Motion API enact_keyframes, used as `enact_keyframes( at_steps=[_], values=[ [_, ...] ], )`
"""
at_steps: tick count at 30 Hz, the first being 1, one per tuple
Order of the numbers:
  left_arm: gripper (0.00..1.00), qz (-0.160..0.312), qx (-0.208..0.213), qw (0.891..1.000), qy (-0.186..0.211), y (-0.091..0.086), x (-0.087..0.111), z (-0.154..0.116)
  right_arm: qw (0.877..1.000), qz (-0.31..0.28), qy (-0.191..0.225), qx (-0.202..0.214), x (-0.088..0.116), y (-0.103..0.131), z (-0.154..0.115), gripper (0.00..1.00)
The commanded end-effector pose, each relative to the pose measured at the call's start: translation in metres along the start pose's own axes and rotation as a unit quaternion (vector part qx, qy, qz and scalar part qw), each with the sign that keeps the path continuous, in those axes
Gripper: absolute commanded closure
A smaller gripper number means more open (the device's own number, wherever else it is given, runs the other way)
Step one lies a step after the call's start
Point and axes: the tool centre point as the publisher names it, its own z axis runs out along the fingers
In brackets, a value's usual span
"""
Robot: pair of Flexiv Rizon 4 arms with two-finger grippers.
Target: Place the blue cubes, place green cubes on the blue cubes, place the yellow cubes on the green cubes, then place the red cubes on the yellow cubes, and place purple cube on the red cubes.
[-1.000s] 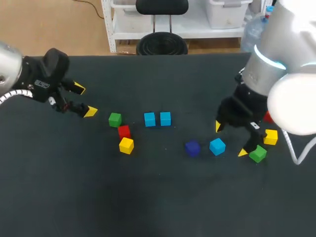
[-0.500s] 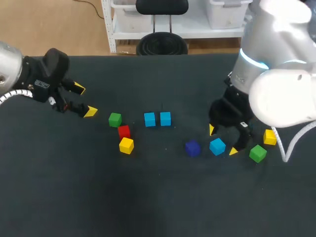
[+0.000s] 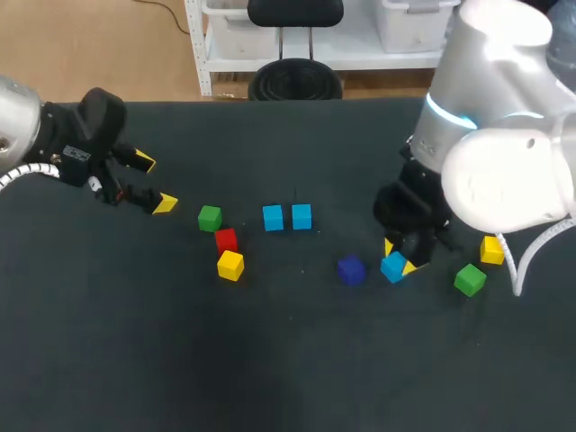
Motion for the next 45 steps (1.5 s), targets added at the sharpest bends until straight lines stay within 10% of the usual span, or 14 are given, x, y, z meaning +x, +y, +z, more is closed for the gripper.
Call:
enact_keyframes(
  at_steps=[1, 23, 45],
  values=[
    [0.00, 0.001, 0.000, 1.000, -0.004, 0.000, 0.002, 0.000, 1.000, 0.012, 0.008, 0.006, -0.005, 0.000, -0.006, 1.00],
    [0.00, 0.001, 0.000, 1.000, -0.004, 0.000, 0.002, 0.000, 0.972, 0.215, 0.021, 0.089, 0.004, -0.032, -0.037, 1.00],
    [0.00, 0.001, 0.000, 1.000, -0.004, 0.000, 0.002, 0.000, 0.965, 0.227, -0.002, 0.128, -0.001, -0.091, -0.033, 1.00]
  ],
)
